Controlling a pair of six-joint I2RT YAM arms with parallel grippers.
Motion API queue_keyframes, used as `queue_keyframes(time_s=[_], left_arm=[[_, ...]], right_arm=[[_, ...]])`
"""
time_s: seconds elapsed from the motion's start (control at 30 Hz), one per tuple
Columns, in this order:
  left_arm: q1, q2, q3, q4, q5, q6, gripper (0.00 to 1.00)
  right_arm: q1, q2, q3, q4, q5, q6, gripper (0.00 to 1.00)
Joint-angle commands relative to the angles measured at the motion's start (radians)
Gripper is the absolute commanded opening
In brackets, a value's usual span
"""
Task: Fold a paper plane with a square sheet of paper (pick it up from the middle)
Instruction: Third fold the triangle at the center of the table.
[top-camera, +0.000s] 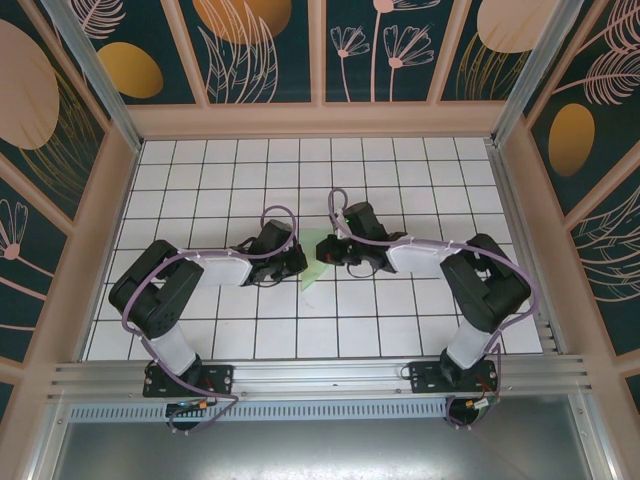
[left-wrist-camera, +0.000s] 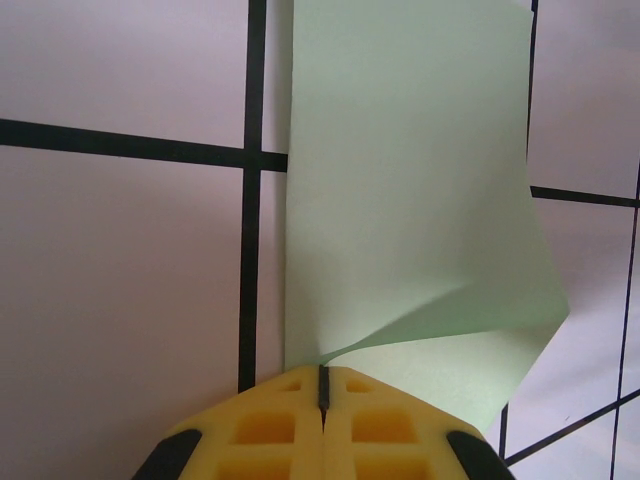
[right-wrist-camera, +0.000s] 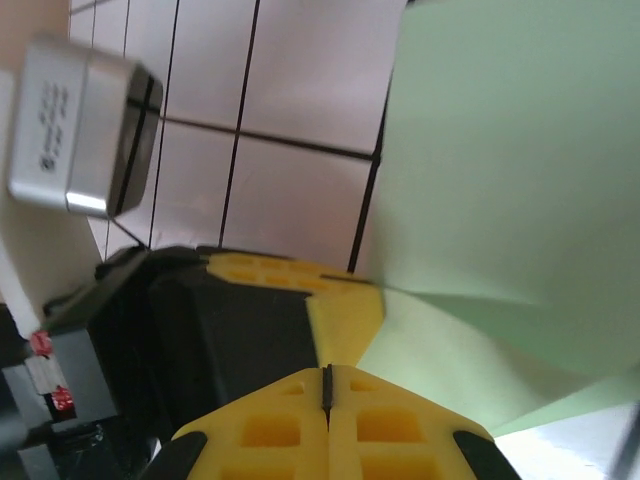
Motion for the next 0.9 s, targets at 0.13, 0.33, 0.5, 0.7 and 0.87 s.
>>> queue_keyframes(time_s=[0.13,0.33,0.5,0.7,0.87], left_arm=[[-0.002,0.006,-0.023,-0.043,-0.038,-0.008,0.0],[-0.002,0.006,-0.023,-0.045,-0.041,-0.009,0.0],[-0.002,0.006,-0.023,-0.045,-0.041,-0.008,0.0],[-0.002,0.001,-0.014,-0.048,-0.038,-0.002,0.0],[-0.001,-0.003,-0.004,-0.057,-0.038,0.003,0.0]], right_arm=[[0.003,0.088,-0.016,0.037,0.012,0.043,0.0],[-0.005,0.108,-0.034,0.048,0.017,0.048,0.0],[-0.008,0.121,-0.035,0.043,0.019,0.05,0.0],[-0.008,0.136,-0.038,0.022,0.034,0.048,0.0],[-0.008,0.146,-0.041,0.018,0.037,0.051,0.0]])
